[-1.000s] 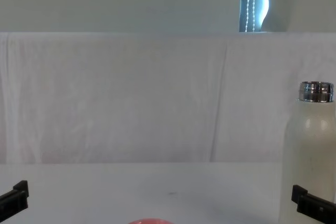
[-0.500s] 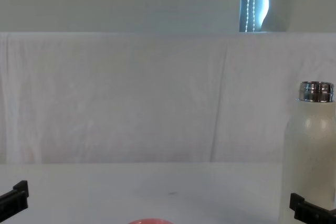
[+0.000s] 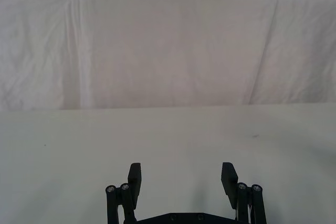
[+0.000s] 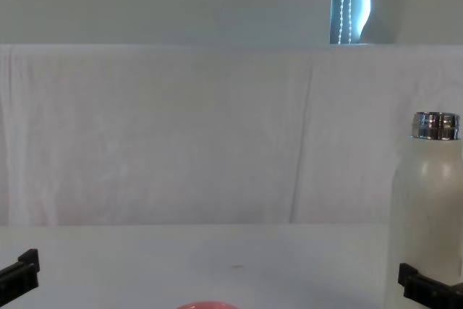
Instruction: Grasp the thermos with one hand and pour water into the cup lid.
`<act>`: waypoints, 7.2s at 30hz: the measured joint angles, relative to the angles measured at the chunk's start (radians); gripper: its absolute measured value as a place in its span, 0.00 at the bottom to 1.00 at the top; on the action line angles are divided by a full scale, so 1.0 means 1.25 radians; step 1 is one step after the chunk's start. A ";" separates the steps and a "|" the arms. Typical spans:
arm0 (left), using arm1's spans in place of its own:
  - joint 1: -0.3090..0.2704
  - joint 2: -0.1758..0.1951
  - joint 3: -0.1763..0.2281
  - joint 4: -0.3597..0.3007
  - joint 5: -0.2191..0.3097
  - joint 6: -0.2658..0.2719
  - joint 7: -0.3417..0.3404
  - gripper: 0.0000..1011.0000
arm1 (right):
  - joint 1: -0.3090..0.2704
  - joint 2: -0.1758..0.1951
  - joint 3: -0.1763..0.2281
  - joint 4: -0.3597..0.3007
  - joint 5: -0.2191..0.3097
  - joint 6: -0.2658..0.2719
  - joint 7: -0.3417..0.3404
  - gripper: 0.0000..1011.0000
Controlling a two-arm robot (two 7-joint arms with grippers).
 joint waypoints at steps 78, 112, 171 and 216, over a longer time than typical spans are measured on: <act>0.000 0.000 0.000 0.000 0.000 0.000 0.000 0.99 | 0.075 -0.029 -0.015 0.080 -0.042 0.003 -0.016 0.99; 0.000 0.000 0.000 0.000 0.000 0.000 0.000 0.99 | 0.075 -0.031 -0.015 0.082 -0.043 0.002 -0.017 0.95; 0.000 0.000 0.000 0.000 0.000 0.000 0.000 0.99 | -0.020 0.006 -0.041 -0.053 -0.397 -0.101 -0.127 0.95; 0.000 0.000 0.000 0.000 0.000 0.000 0.000 0.99 | -0.071 0.106 -0.134 -0.073 -0.809 -0.151 -0.322 0.95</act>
